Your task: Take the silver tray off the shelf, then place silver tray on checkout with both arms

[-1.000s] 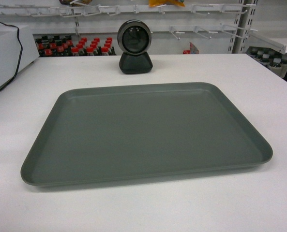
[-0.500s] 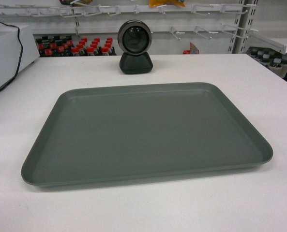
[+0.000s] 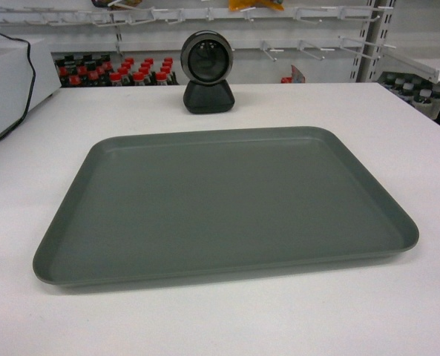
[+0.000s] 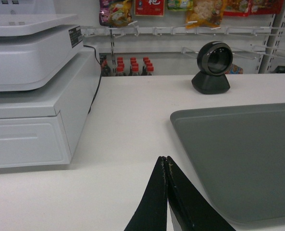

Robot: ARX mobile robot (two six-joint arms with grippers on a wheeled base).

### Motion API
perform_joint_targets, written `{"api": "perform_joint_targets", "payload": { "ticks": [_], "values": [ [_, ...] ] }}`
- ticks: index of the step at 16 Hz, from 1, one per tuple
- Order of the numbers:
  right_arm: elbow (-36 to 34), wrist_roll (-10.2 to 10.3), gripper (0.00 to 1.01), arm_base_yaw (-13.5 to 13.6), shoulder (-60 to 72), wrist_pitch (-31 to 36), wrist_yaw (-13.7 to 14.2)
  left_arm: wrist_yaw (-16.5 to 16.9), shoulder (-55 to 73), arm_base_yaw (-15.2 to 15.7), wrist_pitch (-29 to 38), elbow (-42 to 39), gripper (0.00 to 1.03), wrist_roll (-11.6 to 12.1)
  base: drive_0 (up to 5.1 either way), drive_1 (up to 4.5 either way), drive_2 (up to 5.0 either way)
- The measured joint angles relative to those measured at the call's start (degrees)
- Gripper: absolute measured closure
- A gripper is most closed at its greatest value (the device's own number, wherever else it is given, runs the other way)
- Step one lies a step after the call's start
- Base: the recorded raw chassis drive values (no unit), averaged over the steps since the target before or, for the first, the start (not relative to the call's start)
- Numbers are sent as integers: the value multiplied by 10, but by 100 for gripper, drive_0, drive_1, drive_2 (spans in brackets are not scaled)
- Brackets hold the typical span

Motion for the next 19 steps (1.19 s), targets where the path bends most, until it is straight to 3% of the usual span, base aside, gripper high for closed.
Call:
{"api": "perform_joint_targets", "payload": {
  "ticks": [3,5,6,7,14,16,18,19],
  "values": [
    [0,0,99,0,-41,-42,0,0,-39,0,-44,0,101,0,0,0,0],
    [0,0,99,0,-54,-55,0,0,-120,0,-137,0,101,0,0,0,0],
    [0,0,99,0,-66,-74,0,1,-127,0,-123,2,101,0,0,0,0],
    [0,0,99,0,-130,-159,0,0,-127,0,-134,0,101,0,0,0,0],
    [0,0,99,0,-152,-158,-1,1,-127,0,-133,0,101,0,0,0,0],
    [0,0,80,0,-152,-158,-1,1,-127,0,-133,0,99,0,0,0,0],
    [0,0,58,0,-152,-158,-1,1,-127,0,-133,0,77,0,0,0,0],
    [0,0,36,0,-152,-158,-1,1,-127,0,-133,0,56,0,0,0,0]
  ]
}}
